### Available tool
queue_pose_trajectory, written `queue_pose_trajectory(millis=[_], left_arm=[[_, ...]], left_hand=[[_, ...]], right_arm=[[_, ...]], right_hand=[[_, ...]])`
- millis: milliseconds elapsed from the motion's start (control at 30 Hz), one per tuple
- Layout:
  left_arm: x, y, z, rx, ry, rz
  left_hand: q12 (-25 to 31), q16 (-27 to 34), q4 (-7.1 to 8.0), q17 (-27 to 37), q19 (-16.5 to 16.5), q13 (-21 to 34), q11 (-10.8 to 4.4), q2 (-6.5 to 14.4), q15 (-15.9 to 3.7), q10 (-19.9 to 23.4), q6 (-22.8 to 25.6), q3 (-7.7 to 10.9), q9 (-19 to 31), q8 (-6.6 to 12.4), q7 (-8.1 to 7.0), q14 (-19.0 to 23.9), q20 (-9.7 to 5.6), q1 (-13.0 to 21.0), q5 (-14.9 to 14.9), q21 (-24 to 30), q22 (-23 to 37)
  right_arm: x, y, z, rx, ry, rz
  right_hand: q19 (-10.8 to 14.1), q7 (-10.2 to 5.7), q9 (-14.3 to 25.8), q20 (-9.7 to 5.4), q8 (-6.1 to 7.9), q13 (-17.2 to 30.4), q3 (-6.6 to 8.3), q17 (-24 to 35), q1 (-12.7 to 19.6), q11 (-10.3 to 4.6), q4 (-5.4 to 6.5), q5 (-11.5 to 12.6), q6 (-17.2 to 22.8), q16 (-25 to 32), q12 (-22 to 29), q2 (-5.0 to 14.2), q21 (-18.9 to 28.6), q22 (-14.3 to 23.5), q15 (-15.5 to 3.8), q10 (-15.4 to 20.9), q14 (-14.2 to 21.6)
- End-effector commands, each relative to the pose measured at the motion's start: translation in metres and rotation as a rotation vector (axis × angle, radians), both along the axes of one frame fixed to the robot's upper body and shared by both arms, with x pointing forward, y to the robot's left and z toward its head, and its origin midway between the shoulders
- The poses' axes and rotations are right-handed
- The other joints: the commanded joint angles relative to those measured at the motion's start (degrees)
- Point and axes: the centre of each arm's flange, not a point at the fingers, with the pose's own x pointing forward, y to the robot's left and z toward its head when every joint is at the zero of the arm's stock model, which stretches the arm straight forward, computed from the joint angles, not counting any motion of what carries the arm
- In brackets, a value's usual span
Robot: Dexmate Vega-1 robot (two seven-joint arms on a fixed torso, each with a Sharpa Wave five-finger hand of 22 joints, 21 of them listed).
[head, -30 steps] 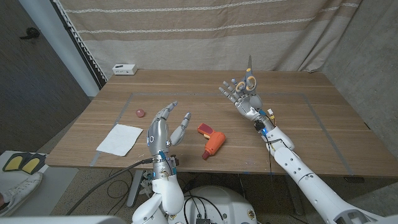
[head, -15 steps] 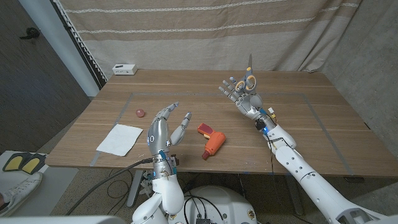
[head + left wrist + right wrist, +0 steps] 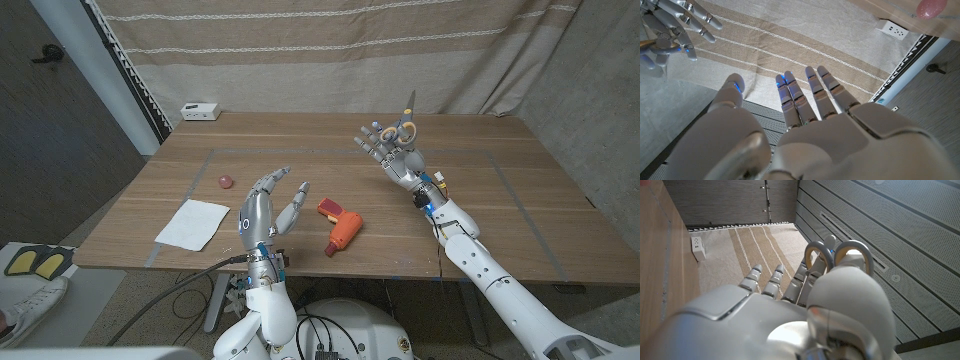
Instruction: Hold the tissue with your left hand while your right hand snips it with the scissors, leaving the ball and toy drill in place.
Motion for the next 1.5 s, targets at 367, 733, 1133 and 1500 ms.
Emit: queue_pose_trajectory(millis=[367, 733, 1133, 1500], left_arm=[[-0.003, -0.002, -0.003, 0.008, 0.006, -0.007], [-0.004, -0.002, -0.005, 0.018, 0.009, -0.013], [-0.006, -0.003, -0.008, 0.017, 0.008, -0.010], [-0.007, -0.004, -0.009, 0.015, 0.012, -0.018]], left_hand=[[0.6, 0.5, 0.13, 0.2, 0.5, 0.0, -0.04, 0.2, -9.39, 1.9, 2.0, 0.58, 0.1, 0.47, -0.06, 1.0, -5.01, 0.6, -0.5, -0.1, 0.1], [0.7, 0.5, 0.14, 0.2, 0.5, 0.0, -0.01, 0.1, -9.37, 2.8, 2.9, 0.64, 0.1, 0.49, -0.24, 1.4, -4.99, 0.5, -0.6, -0.2, 0.1], [0.7, 0.5, 0.15, 0.2, 0.8, 0.0, -0.03, 0.2, -9.41, 3.8, 4.2, 0.76, 0.0, 0.56, -0.12, 2.1, -5.07, 0.5, -0.8, -0.1, 0.1], [0.8, 0.5, 0.14, 0.2, 0.9, 0.0, 0.00, 0.2, -9.43, 4.6, 5.1, 0.84, 0.0, 0.58, -0.28, 2.4, -5.22, 0.5, -1.0, -0.1, 0.1]], right_arm=[[-0.010, -0.009, 0.007, -0.047, -0.076, -0.093], [-0.013, -0.016, 0.006, -0.041, -0.071, -0.153], [-0.016, -0.015, 0.007, -0.027, -0.066, -0.139], [-0.016, -0.013, 0.002, -0.025, -0.036, -0.131]], right_hand=[[-2.0, -0.18, 0.2, 0.69, -5.03, -2.1, 0.19, -0.5, -0.6, 0.28, 0.55, -0.5, 2.1, -0.4, -1.1, 0.37, 0.0, 0.1, -2.26, -1.4, -2.3], [-1.6, 3.50, 0.3, -0.10, -5.79, -3.4, 0.49, -0.4, -4.5, 0.16, 3.52, -2.7, 13.6, 0.7, 0.5, 2.52, 0.3, 0.2, -4.13, 4.1, 0.2], [-1.2, 2.85, 0.3, -0.37, -7.85, -4.0, 0.55, -0.5, -4.3, 0.35, 3.33, -3.6, 13.7, 1.2, 1.2, 1.52, 0.4, 0.1, -4.84, 7.0, 1.9], [5.4, 2.99, 0.9, 1.57, -12.23, -5.3, 0.62, -1.3, -1.1, 1.94, 0.75, -4.2, 14.1, 3.2, 3.3, -0.86, 1.5, -0.2, -1.77, 16.4, 11.4]])
